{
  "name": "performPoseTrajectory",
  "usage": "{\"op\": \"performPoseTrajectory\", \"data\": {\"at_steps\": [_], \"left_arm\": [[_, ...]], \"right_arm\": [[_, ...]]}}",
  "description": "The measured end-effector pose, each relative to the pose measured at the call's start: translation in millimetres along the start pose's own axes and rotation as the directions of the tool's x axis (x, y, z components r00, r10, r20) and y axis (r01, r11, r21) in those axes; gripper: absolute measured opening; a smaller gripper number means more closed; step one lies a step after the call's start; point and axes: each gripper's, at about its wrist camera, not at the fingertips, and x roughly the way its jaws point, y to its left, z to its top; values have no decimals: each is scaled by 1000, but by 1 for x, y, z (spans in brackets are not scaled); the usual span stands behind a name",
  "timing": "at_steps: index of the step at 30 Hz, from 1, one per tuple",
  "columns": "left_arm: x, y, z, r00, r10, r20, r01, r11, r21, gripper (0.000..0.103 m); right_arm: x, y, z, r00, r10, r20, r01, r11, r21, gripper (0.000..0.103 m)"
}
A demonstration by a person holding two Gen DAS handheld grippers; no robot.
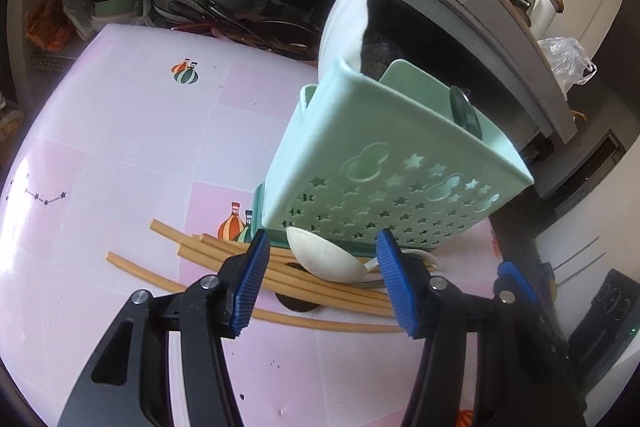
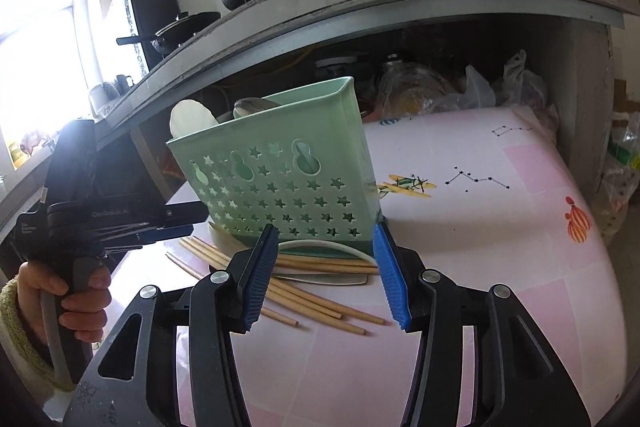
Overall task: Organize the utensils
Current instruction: 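Move the open left tool down to the loose wooden chopsticks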
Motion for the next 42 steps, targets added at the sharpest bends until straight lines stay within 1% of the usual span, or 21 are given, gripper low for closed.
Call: {"op": "performPoseTrajectory", "data": {"at_steps": [1,4,7,9,13,15,18,20,22,24,27,29,31,34,39,42], "left_arm": [[5,-3,0,1000,24,-6,-24,1000,8,53],[11,-6,0,999,46,-16,-46,999,10,53],[16,-7,0,996,90,-29,-89,996,21,53],[16,-6,0,995,95,-30,-94,995,20,53],[9,-1,4,997,78,2,-78,997,17,53],[7,4,8,995,103,18,-103,994,23,53],[10,12,11,983,180,36,-182,981,67,45],[16,16,9,977,211,26,-213,972,103,40],[23,19,4,967,253,17,-253,957,144,31],[27,21,-2,963,269,10,-267,947,177,28],[34,23,-8,963,270,-17,-261,943,206,24],[34,23,-11,964,264,-21,-252,940,228,22],[32,23,-14,971,235,-47,-217,945,244,19],[27,23,-19,980,178,-94,-151,959,241,19],[18,24,-31,982,128,-138,-90,963,254,19],[11,27,-38,982,106,-154,-66,967,247,19]], "right_arm": [[-1,-1,0,1000,0,4,0,1000,3,48],[-4,-7,0,1000,3,12,-3,1000,24,49],[-7,-12,0,1000,11,18,-11,999,47,49],[-7,-14,0,1000,15,18,-16,998,56,49],[-10,-12,1,999,43,21,-45,997,69,49],[-11,-8,2,998,51,23,-52,997,53,49],[-12,-2,3,998,63,22,-64,997,41,49],[-12,1,3,997,69,19,-69,997,38,49],[-12,4,4,997,74,15,-74,997,35,49],[-11,8,4,997,78,9,-78,996,30,49],[-10,13,5,996,85,-3,-85,996,23,49],[-7,17,6,996,90,-12,-89,996,15,49],[-5,20,7,995,94,-23,-94,996,8,49],[-1,27,9,994,101,-43,-102,995,-13,49],[12,42,11,989,121,-85,-127,990,-68,49],[20,57,13,984,134,-116,-150,979,-138,49]]}}
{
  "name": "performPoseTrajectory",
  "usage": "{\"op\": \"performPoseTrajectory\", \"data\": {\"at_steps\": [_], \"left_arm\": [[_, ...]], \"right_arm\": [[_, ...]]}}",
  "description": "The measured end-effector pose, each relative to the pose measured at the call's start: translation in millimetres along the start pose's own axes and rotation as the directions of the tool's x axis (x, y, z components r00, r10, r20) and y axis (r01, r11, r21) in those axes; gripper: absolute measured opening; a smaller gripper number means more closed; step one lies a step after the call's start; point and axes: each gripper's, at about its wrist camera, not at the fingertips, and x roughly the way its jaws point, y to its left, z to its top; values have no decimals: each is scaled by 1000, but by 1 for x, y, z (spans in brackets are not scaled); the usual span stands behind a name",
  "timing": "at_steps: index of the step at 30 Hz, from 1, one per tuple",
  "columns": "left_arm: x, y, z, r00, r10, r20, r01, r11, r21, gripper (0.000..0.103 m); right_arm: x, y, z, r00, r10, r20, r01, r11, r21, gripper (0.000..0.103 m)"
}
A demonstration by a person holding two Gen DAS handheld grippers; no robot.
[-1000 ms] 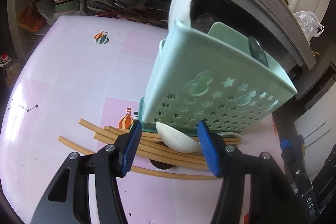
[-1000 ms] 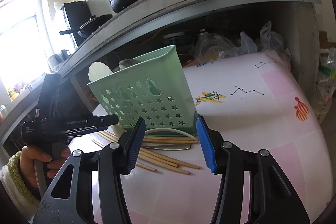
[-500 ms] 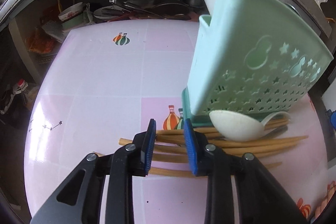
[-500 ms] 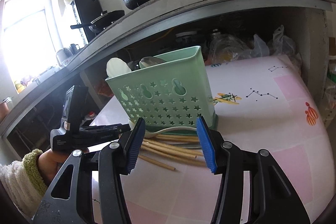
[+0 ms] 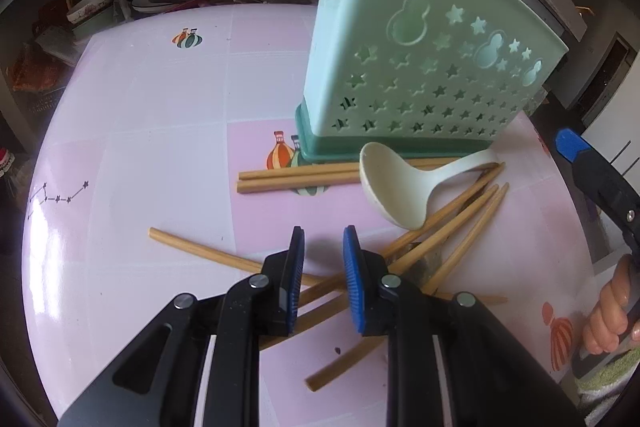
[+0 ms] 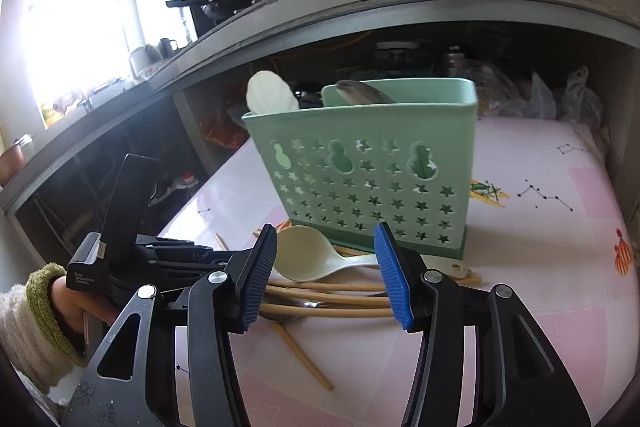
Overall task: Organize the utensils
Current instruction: 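Move the open left tool down to the loose wooden chopsticks, then grasp one wooden chopstick with the left tool and lift it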
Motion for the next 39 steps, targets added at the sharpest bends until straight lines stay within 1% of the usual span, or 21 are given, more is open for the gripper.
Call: {"op": "performPoseTrajectory", "data": {"at_steps": [4,8,11,13,14,16,18,20,23,26,29,32,34,35,37,39], "left_arm": [[-9,6,-8,1000,-21,15,21,1000,-19,19],[-21,22,-14,998,-28,64,34,995,-93,19],[-34,33,-21,992,-68,105,84,984,-156,19],[-45,33,-28,987,-97,126,117,980,-162,19],[-50,31,-32,983,-120,139,141,978,-150,19],[-59,23,-37,969,-187,159,206,972,-116,19],[-65,8,-45,956,-249,157,262,963,-68,19],[-62,-12,-47,953,-268,138,271,962,-7,19],[-55,-39,-46,965,-232,119,221,970,102,19],[-47,-67,-40,973,-209,101,182,956,230,19],[-31,-91,-28,984,-172,56,142,926,350,19],[-16,-106,-16,987,-157,16,135,892,431,19],[-8,-116,-10,992,-125,7,106,868,484,19],[-5,-120,-8,993,-117,0,101,858,504,19],[3,-127,-6,993,-113,-34,113,838,533,22],[13,-132,-5,995,-82,-54,98,826,555,23]], "right_arm": [[13,17,4,999,15,-43,-19,994,-103,49],[23,26,3,996,11,-92,-24,990,-141,49],[22,30,-2,994,-2,-113,-15,988,-155,49],[19,30,-6,992,-17,-125,-2,988,-152,49],[16,29,-8,991,-28,-129,9,990,-144,49],[8,23,-13,990,-49,-130,34,992,-118,49],[0,17,-17,989,-68,-134,58,995,-77,49],[-9,7,-23,986,-87,-141,84,996,-27,49],[-23,-9,-29,982,-111,-151,120,991,52,49],[-39,-24,-32,981,-138,-139,154,981,116,49],[-56,-39,-35,981,-153,-121,173,969,176,49],[-68,-52,-40,980,-164,-108,184,959,217,49],[-73,-58,-43,980,-167,-103,187,955,232,49],[-74,-60,-44,981,-167,-101,187,953,238,49],[-75,-64,-48,982,-160,-99,180,951,251,49],[-74,-68,-51,984,-152,-97,172,950,260,49]]}}
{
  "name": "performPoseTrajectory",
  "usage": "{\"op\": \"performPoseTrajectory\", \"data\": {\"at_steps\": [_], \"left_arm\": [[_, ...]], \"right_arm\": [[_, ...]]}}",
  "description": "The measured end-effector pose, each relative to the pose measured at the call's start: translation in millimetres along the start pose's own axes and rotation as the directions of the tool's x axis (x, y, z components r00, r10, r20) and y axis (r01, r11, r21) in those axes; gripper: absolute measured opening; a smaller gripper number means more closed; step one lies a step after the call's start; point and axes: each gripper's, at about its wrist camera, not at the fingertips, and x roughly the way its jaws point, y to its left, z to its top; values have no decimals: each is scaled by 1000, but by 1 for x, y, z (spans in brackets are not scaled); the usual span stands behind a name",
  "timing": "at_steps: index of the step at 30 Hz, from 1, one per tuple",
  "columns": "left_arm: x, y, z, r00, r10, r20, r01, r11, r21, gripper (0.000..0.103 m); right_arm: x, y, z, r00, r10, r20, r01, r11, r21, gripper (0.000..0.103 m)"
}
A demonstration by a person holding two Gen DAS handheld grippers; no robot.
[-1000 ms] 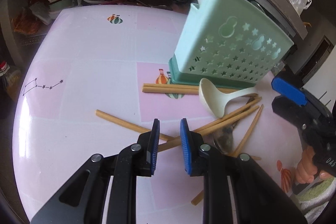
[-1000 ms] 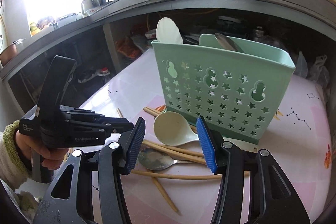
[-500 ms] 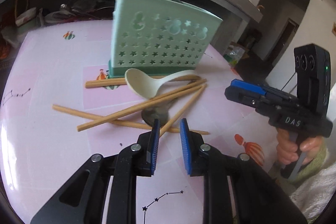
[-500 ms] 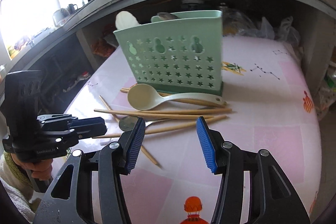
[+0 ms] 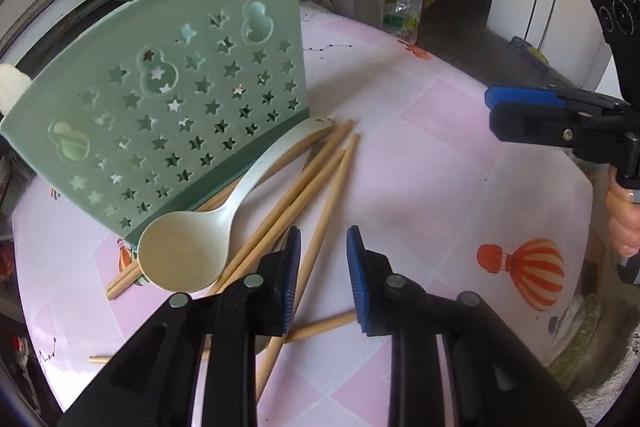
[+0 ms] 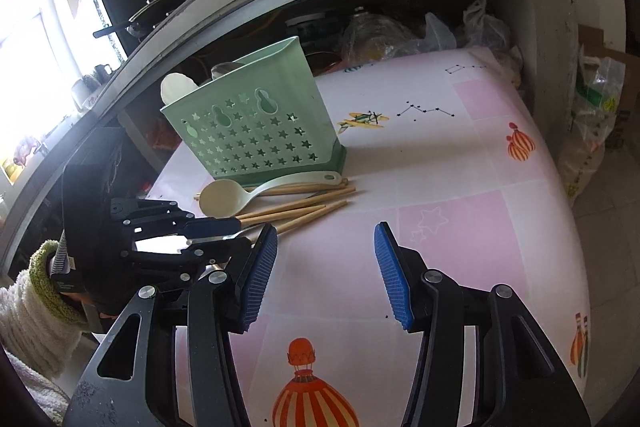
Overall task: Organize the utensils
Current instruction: 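Grasp one wooden chopstick with the left tool and lift it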
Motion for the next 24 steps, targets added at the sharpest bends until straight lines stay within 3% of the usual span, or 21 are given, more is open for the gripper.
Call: {"op": "performPoseTrajectory", "data": {"at_steps": [8,15,19,24], "left_arm": [[26,-1,15,997,4,-75,-3,1000,12,23],[33,0,29,995,-14,-96,14,1000,0,22],[34,-5,31,996,-2,-93,4,1000,19,9],[19,-4,31,999,-11,-32,10,999,-48,6]], "right_arm": [[3,-12,0,1000,28,12,-29,999,33,49],[3,-18,-1,999,38,20,-39,998,52,49],[1,-19,-2,999,36,26,-37,998,55,49],[-4,-22,-1,999,30,36,-32,998,58,49]]}}
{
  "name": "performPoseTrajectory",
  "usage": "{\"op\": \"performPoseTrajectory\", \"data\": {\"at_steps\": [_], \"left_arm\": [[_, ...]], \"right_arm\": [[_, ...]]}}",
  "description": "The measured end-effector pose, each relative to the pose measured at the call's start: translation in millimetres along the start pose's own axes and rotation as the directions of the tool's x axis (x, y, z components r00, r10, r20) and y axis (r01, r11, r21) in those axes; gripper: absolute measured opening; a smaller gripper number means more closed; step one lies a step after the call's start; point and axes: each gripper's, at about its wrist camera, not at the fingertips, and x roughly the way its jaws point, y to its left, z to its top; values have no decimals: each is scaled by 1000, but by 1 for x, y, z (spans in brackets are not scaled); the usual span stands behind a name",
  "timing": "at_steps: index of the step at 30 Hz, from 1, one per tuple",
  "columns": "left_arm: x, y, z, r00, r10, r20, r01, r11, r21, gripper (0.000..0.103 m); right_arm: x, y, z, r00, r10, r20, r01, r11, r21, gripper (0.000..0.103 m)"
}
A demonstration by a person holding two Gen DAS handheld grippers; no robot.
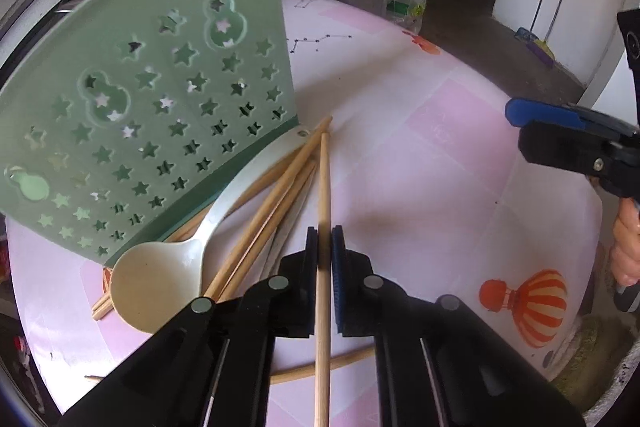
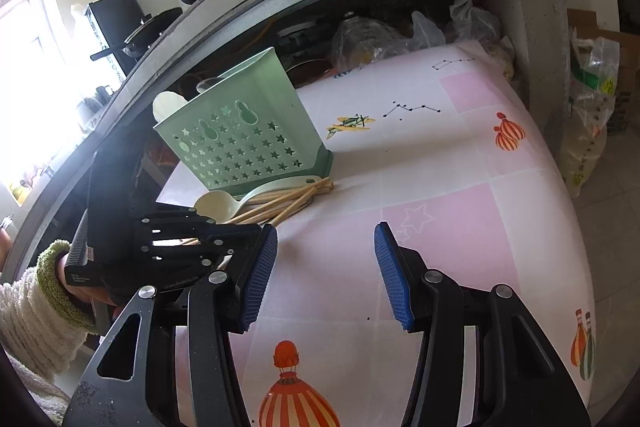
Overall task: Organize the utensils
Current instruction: 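Grasp one wooden chopstick with the left tool and lift it, then grasp another wooden chopstick with the right tool while the left tool raises its chopstick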
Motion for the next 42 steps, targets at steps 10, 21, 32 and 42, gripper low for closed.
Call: {"op": "performPoseTrajectory", "data": {"at_steps": [10,21,32,42], "left_arm": [[-109,70,-44,961,6,275,110,909,-403,6],[-199,137,-148,821,265,505,236,648,-724,6],[-204,152,-171,782,376,497,199,605,-771,6],[-202,157,-177,776,394,492,185,605,-775,6]], "right_arm": [[-2,20,10,1000,18,11,-17,997,-75,49],[76,132,0,971,97,-220,-203,818,-538,33],[141,230,-60,975,4,-222,-214,287,-934,20],[167,246,-77,971,-28,-236,-236,2,-972,10]]}}
